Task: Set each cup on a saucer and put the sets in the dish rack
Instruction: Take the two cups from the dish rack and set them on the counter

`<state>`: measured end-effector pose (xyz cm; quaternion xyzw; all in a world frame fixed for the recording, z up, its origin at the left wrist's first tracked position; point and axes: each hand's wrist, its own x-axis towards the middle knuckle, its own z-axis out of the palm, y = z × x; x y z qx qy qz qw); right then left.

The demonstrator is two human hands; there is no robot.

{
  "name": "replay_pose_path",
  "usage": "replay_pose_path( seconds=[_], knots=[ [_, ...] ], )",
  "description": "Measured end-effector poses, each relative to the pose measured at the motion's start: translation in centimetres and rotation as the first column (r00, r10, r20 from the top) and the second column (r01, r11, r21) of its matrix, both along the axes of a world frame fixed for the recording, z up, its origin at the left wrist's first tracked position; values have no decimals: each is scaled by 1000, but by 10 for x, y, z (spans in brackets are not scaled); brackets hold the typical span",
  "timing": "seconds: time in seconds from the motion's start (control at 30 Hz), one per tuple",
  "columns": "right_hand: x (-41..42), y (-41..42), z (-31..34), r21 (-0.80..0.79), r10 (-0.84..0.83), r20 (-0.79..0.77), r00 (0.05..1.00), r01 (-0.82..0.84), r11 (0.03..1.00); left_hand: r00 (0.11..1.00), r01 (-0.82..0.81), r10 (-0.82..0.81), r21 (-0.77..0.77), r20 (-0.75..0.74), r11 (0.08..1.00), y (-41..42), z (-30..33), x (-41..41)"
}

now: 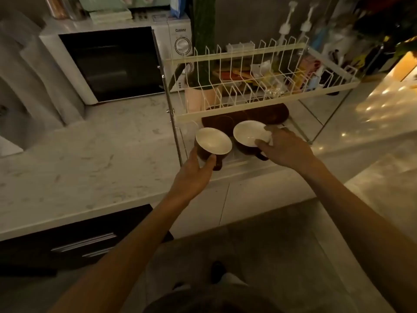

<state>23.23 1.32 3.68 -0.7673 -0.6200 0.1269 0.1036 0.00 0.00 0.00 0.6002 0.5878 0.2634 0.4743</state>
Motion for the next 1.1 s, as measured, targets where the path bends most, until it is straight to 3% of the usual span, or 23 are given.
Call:
replay_pose_path(
  seconds=[0.17, 0.33, 0.63, 1.1],
  knots=[
    [14, 15, -10, 39, -90, 2, 996, 89, 995, 993, -101, 100, 2, 67, 995, 15, -4, 13],
    [24, 27, -22, 8, -99, -205, 974, 103, 995, 970, -185, 201, -120, 135, 975, 28, -8, 19],
    [33, 40, -32, -143, -251, -634, 731, 209, 968, 943, -234, 264, -160, 203, 959, 44, -13, 25],
    [28, 28, -26, -142, -282, -703, 653, 260, 955, 886, -280, 318, -158, 338, 947, 37, -25, 24]
  ],
)
